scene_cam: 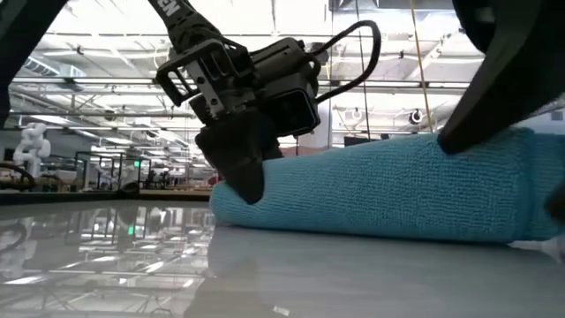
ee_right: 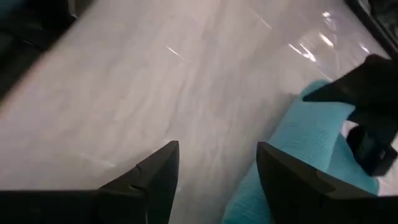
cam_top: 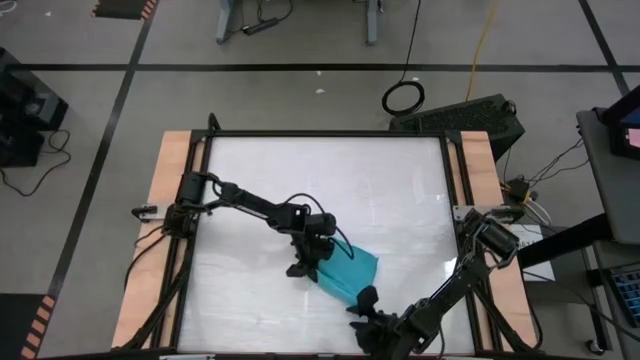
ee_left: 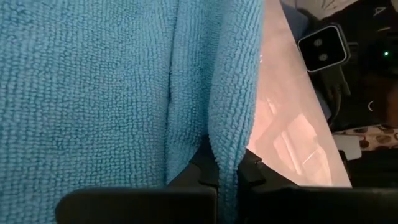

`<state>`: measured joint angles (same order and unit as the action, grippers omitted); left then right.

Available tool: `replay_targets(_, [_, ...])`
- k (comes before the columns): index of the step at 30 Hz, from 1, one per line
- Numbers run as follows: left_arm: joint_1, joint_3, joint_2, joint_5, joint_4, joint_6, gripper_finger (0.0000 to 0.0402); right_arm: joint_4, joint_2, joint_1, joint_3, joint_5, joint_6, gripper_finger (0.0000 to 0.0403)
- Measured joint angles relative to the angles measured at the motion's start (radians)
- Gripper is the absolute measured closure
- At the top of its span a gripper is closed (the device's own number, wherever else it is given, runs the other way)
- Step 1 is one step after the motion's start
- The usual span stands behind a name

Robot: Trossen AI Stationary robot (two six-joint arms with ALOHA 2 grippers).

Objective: Roll towel
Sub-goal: Roll the blue towel

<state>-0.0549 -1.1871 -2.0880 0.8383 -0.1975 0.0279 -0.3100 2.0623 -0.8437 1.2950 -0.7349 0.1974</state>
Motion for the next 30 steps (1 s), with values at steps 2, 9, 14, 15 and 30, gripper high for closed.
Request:
replay_targets(2, [0.004,-0.003,0.000,0.000,-0.010,0.002,0.0397,-0.052,0.009,-0.004,0.014,-0.033,0.040,0.0199])
replay_targets(9, [0.003,-0.002,-0.001,-0.026,-0.064,0.011,0.0397,-0.147,0.014,-0.018,0.022,-0.097,0.135,0.0221])
replay_targets(14, [0.005,-0.002,-0.001,-0.028,-0.075,0.012,0.0397,-0.267,0.014,-0.017,0.017,-0.075,0.281,0.0236])
replay_targets(15, [0.005,-0.002,0.000,-0.028,-0.075,0.013,0.0397,-0.297,0.014,-0.017,0.016,-0.074,0.316,0.0238])
replay_targets(30, [0.004,-0.079,0.031,-0.127,-0.124,0.105,0.0274,-0.182,0.006,0.009,-0.082,-0.001,0.510,0.0248])
